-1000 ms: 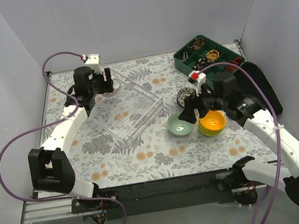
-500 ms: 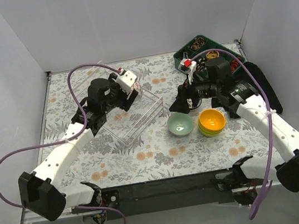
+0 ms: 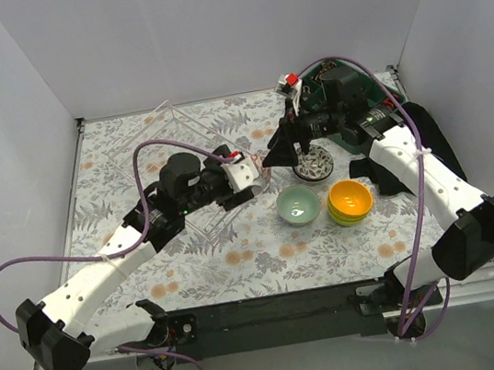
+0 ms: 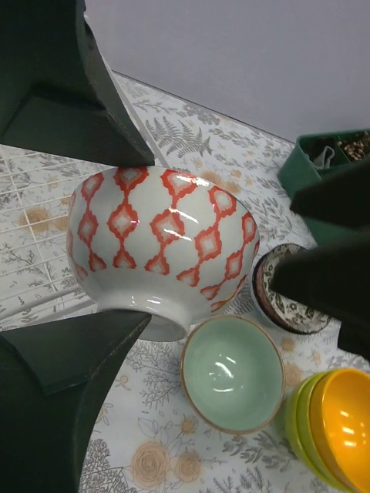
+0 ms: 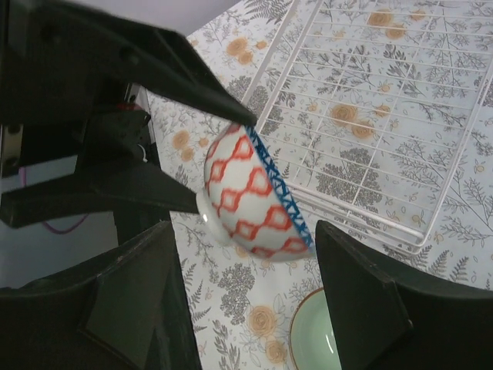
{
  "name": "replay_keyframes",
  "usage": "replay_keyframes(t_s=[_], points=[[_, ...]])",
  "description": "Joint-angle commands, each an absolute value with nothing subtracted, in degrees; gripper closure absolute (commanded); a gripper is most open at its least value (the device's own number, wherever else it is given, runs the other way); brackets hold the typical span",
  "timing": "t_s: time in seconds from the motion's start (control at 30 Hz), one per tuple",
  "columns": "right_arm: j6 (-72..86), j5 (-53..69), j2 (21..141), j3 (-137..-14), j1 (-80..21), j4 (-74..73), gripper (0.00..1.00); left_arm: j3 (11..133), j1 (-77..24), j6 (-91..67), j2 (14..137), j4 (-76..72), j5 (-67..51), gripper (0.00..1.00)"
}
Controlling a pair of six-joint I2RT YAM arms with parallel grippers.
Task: Unload the bowls from the dish rack
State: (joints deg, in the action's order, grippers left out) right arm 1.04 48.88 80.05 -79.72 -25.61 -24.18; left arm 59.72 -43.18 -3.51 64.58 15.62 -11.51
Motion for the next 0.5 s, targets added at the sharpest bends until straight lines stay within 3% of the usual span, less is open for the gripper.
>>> replay_keyframes(t_s=[0.0,0.3,0.47], points=[[-1.30,53.26,81.56,-82.79,-25.58,-22.94,0.18,59.94,-46.84,1.40,61.70,14.76,-12.04,0.69],[-5.18,61.60,85.25,-81.91,-26.54,-28.46,0.19,61.79,-51.50,3.78,63.54,14.68,-10.28,0.69],[-7.38,65.21,86.13,-81.56,-28.56,-31.98,0.27,62.05,-51.85,4.75,64.77,14.42,-9.67,0.69]])
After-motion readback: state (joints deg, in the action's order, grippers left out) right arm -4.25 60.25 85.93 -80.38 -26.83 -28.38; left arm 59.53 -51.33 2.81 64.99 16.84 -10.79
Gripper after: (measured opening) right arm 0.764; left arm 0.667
